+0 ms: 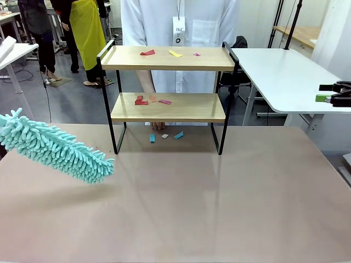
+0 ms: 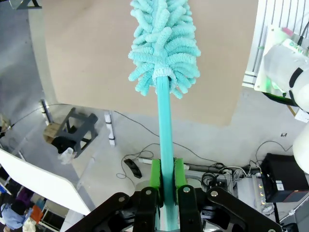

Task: Clean the shelf.
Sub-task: Clean the specific section of the Shelf indicated by the human with the Duster.

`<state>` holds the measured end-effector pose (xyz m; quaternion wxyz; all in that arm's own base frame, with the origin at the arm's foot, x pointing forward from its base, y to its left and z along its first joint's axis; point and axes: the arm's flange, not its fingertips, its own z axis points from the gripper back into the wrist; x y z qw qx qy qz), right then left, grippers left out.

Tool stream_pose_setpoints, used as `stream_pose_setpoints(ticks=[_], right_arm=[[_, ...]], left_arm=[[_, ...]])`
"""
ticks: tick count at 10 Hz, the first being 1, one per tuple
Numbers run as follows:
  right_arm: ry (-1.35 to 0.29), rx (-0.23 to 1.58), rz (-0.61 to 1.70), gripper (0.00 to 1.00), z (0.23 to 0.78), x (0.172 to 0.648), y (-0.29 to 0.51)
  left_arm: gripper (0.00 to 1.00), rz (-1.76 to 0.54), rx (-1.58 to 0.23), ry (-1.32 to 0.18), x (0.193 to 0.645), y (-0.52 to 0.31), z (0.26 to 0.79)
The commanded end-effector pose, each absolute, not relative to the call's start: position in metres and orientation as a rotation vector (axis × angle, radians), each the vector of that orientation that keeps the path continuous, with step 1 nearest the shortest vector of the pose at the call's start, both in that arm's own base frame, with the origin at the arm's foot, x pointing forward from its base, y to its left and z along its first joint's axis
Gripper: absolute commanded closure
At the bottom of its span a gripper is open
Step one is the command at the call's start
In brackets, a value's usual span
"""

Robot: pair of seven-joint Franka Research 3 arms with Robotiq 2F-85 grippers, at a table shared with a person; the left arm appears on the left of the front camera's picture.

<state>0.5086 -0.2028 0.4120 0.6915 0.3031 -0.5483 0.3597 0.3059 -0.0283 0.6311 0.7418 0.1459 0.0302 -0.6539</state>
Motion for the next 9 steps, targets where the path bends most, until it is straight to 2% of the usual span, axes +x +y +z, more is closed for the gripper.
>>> stream_pose_setpoints(ticks=[1, 7, 9], right_arm=[[-1.232, 0.67, 0.802, 0.0, 0.415, 0.51, -0.201], [-1.232, 0.67, 0.802, 0.0, 0.415, 0.51, -0.201], [-1.232, 0.67, 0.802, 0.0, 0.415, 0.51, -0.201]], left_arm=[[0.87, -1.426, 0.319, 0.06, 0.306, -0.028, 0.633], [0.87, -1.433, 0.32, 0.066, 0.306, -0.028, 0.631], [0.87, -1.401, 0.151, -0.059, 0.301, -0.028, 0.62]])
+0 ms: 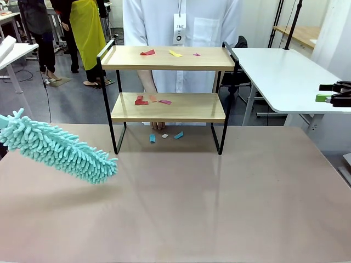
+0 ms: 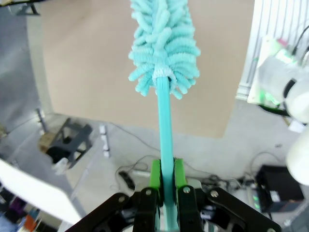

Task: Clean the shelf.
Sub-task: Clean the specific section of the Shelf indicated by the human with the Duster.

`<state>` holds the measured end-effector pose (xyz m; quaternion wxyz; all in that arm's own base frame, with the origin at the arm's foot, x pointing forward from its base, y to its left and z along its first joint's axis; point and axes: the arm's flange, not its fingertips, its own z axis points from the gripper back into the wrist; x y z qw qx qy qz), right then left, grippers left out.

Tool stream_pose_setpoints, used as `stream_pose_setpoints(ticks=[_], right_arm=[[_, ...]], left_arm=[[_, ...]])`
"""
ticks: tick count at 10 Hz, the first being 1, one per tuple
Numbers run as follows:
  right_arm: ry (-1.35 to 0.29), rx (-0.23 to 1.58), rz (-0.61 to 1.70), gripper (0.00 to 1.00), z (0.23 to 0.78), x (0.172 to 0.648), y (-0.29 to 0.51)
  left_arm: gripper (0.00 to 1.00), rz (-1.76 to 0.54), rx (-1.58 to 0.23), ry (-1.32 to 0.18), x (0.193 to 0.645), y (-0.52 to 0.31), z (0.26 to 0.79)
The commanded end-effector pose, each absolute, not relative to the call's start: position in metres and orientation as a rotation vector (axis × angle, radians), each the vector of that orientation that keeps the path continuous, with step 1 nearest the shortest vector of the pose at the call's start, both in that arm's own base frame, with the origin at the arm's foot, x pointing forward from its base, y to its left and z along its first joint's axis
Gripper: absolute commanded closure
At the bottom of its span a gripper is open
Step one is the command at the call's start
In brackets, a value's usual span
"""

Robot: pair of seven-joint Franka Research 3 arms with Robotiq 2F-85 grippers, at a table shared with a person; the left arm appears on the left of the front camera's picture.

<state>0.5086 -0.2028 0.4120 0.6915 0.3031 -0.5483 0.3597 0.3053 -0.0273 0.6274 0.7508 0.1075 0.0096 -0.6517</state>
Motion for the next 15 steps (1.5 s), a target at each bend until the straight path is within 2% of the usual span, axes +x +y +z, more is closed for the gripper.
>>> stream_pose_setpoints(ticks=[1, 3, 6, 10, 11, 12, 15], right_arm=[[-1.232, 0.67, 0.802, 0.0, 0.415, 0.51, -0.201], [-1.232, 0.67, 0.802, 0.0, 0.415, 0.51, -0.201], [-1.232, 0.67, 0.802, 0.0, 0.415, 0.51, -0.201], [-1.232, 0.67, 0.802, 0.0, 0.415, 0.51, -0.201], [-1.232, 0.67, 0.802, 0.0, 0.415, 0.51, -0.201], [-1.232, 0.67, 0.802, 0.0, 0.415, 0.51, -0.201], [-1.232, 0.67, 0.802, 0.0, 0.415, 0.51, -0.201]], left_arm=[[0.87, -1.39, 0.087, -0.106, 0.295, -0.04, 0.614], [0.87, -1.328, -0.003, -0.184, 0.277, -0.073, 0.599], [0.87, -1.096, -0.115, -0.248, 0.258, -0.142, 0.571], [0.87, -0.875, -0.294, -0.284, 0.253, -0.216, 0.532], [0.87, -0.879, -0.334, -0.234, 0.259, -0.223, 0.528], [0.87, -0.906, -0.249, -0.246, 0.249, -0.207, 0.541], [0.87, -0.892, -0.274, -0.234, 0.252, -0.218, 0.531]])
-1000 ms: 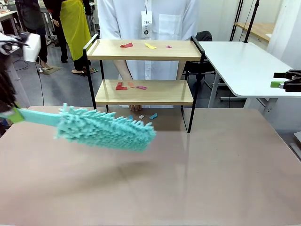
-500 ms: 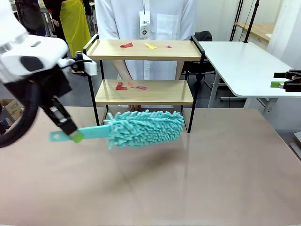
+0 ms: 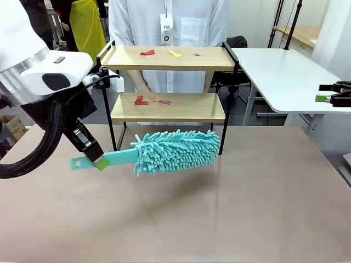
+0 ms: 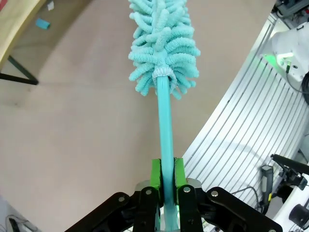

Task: Clean the shelf.
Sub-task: Clean the specific section of the Shelf indicated by the human with the Duster.

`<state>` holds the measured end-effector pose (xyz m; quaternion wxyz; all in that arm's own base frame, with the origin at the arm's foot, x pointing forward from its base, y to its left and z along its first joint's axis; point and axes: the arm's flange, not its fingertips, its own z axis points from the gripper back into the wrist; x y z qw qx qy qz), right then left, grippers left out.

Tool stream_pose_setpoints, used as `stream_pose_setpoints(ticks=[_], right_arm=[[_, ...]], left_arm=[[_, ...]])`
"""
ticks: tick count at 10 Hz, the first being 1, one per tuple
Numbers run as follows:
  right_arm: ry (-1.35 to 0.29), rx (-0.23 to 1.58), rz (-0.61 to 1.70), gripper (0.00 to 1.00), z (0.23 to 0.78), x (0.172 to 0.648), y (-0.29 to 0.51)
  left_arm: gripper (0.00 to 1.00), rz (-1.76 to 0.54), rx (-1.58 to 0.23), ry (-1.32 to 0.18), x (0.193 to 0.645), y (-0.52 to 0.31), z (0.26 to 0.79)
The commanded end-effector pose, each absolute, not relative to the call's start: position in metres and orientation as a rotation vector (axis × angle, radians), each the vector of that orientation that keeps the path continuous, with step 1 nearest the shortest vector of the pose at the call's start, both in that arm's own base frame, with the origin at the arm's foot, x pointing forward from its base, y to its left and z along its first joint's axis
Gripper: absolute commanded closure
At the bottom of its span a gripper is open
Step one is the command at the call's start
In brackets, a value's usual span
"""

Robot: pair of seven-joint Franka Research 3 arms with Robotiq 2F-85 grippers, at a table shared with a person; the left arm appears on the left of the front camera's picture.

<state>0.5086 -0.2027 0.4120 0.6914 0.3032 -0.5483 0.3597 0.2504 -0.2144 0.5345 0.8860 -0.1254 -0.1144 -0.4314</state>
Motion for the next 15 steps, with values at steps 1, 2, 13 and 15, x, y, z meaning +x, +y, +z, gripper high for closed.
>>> stream_pose_setpoints(ticks=[1, 2, 13, 15], right_arm=[[-1.232, 0.67, 0.802, 0.0, 0.415, 0.51, -0.201], [-1.232, 0.67, 0.802, 0.0, 0.415, 0.51, -0.201], [-1.232, 0.67, 0.802, 0.0, 0.415, 0.51, -0.201], [-1.232, 0.67, 0.802, 0.0, 0.415, 0.51, -0.201]], left_arm=[[0.87, -0.831, -0.22, -0.228, 0.257, -0.243, 0.537], [0.87, -0.759, -0.18, -0.215, 0.263, -0.265, 0.529], [0.87, -0.322, -0.248, -0.371, 0.294, -0.376, 0.45], [0.87, -0.249, -0.224, -0.443, 0.299, -0.398, 0.433]])
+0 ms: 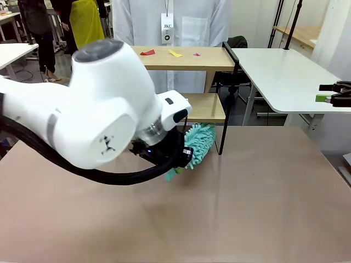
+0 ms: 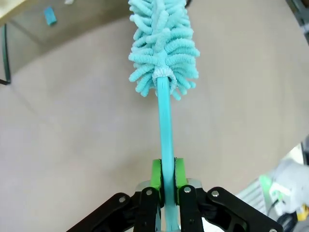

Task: Clean the shelf.
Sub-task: Clean the specific section of the Shelf indicated by the human with the Duster.

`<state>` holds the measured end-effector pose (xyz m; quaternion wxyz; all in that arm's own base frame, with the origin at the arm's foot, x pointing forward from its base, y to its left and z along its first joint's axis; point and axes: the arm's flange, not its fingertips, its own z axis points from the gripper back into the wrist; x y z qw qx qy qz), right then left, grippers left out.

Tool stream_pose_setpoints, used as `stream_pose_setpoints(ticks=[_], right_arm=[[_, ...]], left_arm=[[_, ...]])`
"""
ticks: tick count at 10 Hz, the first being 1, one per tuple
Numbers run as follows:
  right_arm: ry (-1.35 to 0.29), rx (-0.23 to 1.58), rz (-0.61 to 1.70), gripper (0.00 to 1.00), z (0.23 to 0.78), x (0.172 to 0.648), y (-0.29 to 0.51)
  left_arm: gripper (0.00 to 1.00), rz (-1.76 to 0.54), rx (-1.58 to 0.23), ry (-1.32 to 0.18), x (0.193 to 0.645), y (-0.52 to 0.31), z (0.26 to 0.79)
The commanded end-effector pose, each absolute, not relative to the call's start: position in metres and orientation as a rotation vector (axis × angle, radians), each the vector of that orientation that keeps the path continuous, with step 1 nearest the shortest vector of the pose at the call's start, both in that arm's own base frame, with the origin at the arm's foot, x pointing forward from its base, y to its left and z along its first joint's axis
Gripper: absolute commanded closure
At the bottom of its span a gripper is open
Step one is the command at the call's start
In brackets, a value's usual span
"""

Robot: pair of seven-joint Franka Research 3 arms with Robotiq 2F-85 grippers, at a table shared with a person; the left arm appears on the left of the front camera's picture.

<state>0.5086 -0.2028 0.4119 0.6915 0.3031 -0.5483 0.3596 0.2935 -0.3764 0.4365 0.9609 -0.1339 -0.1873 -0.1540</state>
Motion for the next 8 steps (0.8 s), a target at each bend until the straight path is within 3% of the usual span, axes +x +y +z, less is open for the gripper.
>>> stream_pose_setpoints(ticks=[1, 8], right_arm=[[-1.232, 0.67, 0.802, 0.0, 0.415, 0.51, -0.201], [-1.232, 0.67, 0.802, 0.0, 0.415, 0.51, -0.201]], left_arm=[[0.87, -0.214, -0.225, -0.474, 0.301, -0.405, 0.428], [0.87, -0.109, -0.219, -0.498, 0.332, -0.449, 0.393]])
